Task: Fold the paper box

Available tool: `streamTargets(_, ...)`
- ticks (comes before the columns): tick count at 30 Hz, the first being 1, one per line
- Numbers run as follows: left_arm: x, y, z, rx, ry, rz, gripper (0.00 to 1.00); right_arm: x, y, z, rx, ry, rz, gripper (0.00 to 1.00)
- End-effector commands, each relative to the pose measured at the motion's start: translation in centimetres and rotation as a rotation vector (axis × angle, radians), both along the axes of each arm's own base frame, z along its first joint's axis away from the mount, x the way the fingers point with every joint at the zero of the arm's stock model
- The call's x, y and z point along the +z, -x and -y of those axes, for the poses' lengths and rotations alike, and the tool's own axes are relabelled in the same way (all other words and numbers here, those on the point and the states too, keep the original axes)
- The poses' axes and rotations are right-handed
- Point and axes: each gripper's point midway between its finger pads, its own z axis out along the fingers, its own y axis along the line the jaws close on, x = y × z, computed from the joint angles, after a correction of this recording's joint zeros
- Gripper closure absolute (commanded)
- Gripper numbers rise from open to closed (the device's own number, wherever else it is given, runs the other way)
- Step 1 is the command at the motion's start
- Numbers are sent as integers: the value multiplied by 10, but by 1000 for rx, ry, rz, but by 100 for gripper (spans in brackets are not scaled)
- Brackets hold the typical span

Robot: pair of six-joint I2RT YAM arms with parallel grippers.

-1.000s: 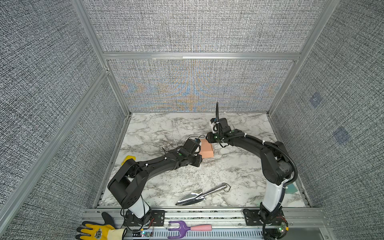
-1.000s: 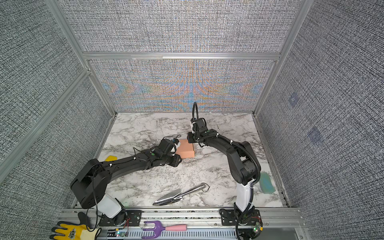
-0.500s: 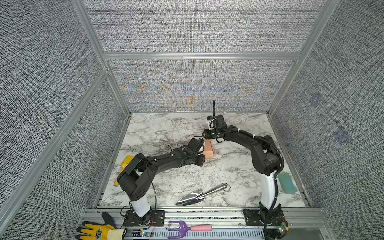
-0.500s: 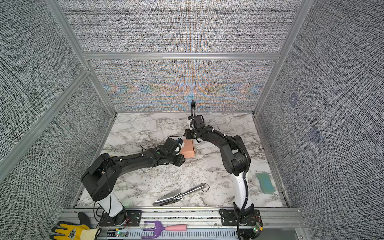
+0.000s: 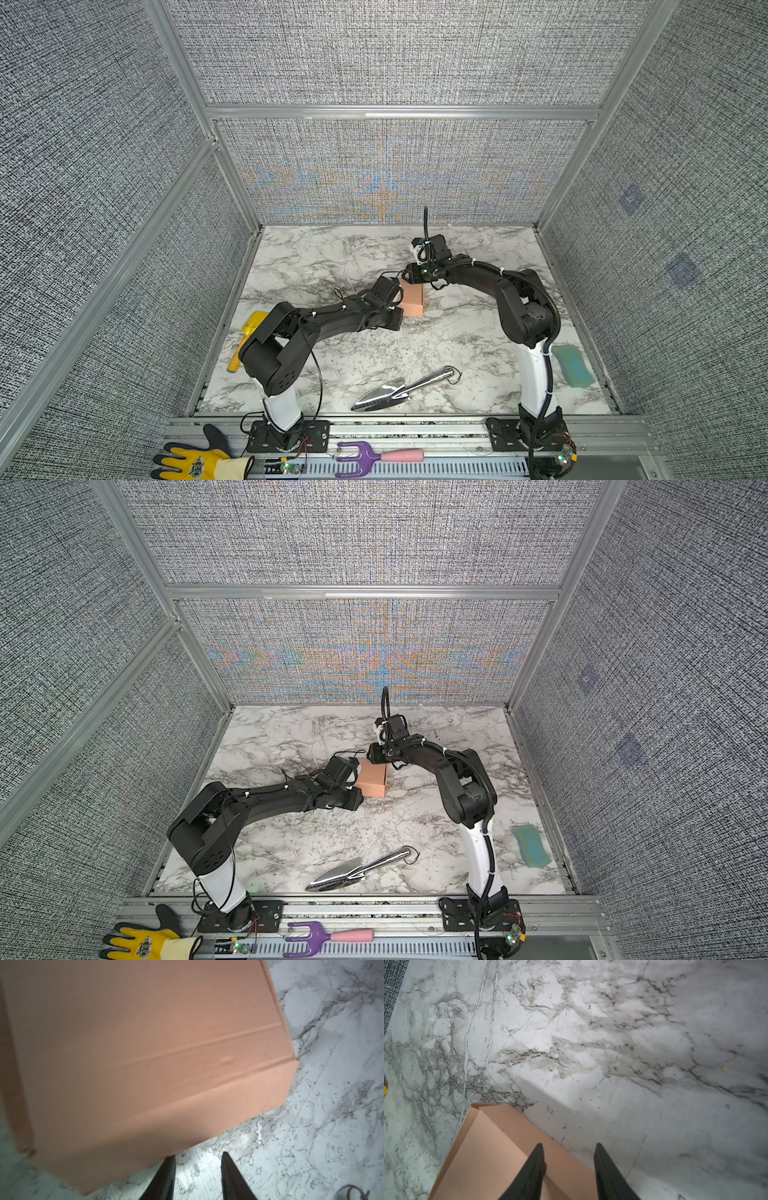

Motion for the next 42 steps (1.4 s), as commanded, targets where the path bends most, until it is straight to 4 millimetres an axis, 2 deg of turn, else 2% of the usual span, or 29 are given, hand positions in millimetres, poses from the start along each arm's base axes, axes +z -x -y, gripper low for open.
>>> streamTargets(1,2,-10,-4,32,14,16,61,2,6,-1,5,-15,-5,58)
streamTargets(12,-8,-24,-16,60,7,2,61,3,35,9,-41,-29,-28,61)
streamTargets(27,-12,-36,-7,58,22,3,62,7,66,7,-101,-70,-62,64)
streamTargets(33,-11,-37,-4,54,33,3,62,8,70,13,-128,-57,-52,65)
streamTargets(42,9,-30,-30,81,62,22,61,27,61,38,-177,-53,14,65)
